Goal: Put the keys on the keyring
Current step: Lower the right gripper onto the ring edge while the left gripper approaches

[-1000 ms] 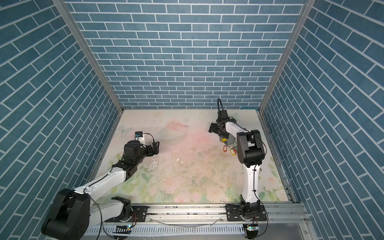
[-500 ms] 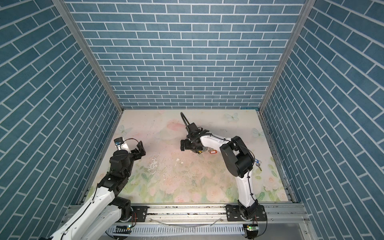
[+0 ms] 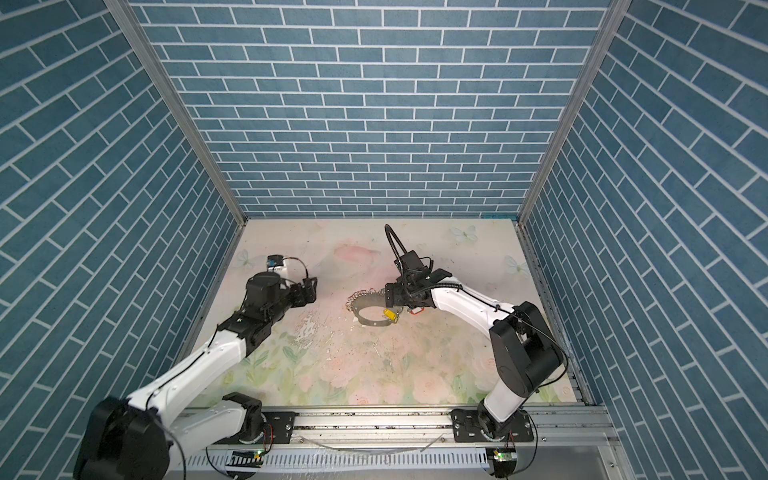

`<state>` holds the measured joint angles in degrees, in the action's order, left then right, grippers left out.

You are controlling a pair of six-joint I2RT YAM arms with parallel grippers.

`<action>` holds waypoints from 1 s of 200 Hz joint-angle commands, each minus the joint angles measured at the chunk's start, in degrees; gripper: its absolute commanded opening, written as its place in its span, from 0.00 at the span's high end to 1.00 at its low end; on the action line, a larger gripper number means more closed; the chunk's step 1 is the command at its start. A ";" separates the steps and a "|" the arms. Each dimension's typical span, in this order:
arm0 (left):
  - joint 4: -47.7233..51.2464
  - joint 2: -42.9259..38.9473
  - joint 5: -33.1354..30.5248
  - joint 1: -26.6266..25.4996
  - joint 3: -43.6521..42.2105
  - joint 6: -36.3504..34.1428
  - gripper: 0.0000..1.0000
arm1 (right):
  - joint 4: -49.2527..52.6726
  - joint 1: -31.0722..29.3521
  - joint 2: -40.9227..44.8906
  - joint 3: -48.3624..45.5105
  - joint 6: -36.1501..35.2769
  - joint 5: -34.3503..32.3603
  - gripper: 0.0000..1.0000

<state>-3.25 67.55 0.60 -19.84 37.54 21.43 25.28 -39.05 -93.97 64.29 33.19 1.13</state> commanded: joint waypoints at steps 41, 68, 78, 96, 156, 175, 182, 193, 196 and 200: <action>3.19 20.51 11.26 -6.63 12.93 0.87 0.16 | 2.30 2.29 -7.68 3.61 -0.27 -9.39 0.07; 2.83 26.86 13.46 -7.22 16.80 1.33 0.18 | 2.12 2.26 -12.05 7.01 -0.66 -9.10 0.07; 3.36 28.97 14.22 -7.28 18.41 1.25 0.19 | 2.55 2.31 -13.53 8.29 -0.84 -9.49 0.07; 4.46 32.22 14.77 -7.54 20.73 0.99 0.20 | 3.19 2.38 -15.06 9.47 -1.59 -10.43 0.07; 8.24 39.21 15.96 -9.11 23.85 0.01 0.21 | 3.66 5.10 -13.76 4.88 -2.58 -12.86 0.07; 8.52 39.45 16.13 -10.67 23.01 -0.20 0.21 | 4.32 5.80 -12.31 3.38 -3.16 -13.13 0.07; 8.52 39.50 15.98 -11.28 22.55 -0.25 0.21 | 4.22 5.90 -11.61 2.72 -3.43 -13.31 0.07; 8.78 39.48 15.88 -12.08 21.91 -0.20 0.22 | 4.50 5.99 -10.78 2.00 -3.85 -13.71 0.07; 8.90 39.38 15.85 -12.29 21.69 -0.14 0.22 | 4.66 6.09 -10.67 1.99 -3.90 -13.88 0.07; 8.80 39.29 15.90 -12.60 21.35 -0.01 0.23 | 5.05 6.09 -10.47 1.92 -3.96 -14.14 0.07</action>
<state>3.18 106.67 15.84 -30.46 60.47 21.82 27.09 -33.39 -106.85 68.51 30.96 -10.26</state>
